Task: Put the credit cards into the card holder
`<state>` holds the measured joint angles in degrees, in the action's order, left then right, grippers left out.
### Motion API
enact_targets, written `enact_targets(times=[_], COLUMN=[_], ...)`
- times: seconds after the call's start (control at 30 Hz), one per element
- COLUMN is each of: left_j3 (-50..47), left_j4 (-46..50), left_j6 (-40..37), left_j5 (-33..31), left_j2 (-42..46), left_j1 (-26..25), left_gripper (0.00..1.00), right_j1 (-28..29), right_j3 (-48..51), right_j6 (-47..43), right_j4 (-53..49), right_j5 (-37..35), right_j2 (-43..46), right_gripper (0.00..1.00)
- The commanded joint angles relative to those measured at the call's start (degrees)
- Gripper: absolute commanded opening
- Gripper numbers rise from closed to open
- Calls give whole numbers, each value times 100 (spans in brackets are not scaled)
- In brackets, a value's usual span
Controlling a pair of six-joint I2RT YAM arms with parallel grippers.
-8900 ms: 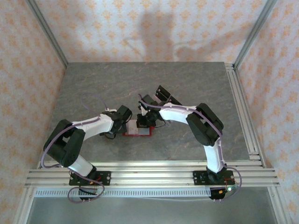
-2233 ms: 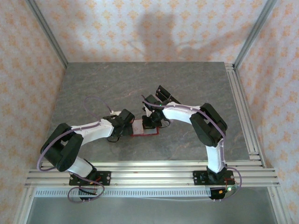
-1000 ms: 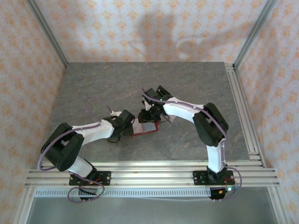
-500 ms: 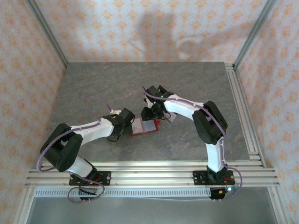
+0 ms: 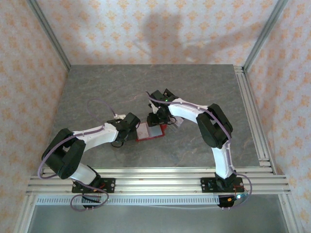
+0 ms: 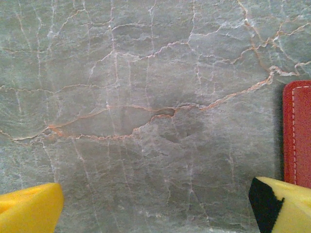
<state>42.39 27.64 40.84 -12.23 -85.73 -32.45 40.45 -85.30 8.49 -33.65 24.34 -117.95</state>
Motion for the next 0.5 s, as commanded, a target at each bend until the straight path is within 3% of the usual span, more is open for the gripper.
enact_targets(times=[0.0, 0.47], left_j3=[123, 122], left_j4=[150, 81], left_j6=[-31, -424], left_j5=[-224, -118], left_j2=[140, 470], left_j1=[79, 307], left_gripper=[100, 100], right_j1=[7, 153], right_j3=[145, 705], right_j6=[73, 893], right_j4=[-58, 718], right_j5=[301, 1121], right_j2=[9, 299], right_gripper=[46, 44])
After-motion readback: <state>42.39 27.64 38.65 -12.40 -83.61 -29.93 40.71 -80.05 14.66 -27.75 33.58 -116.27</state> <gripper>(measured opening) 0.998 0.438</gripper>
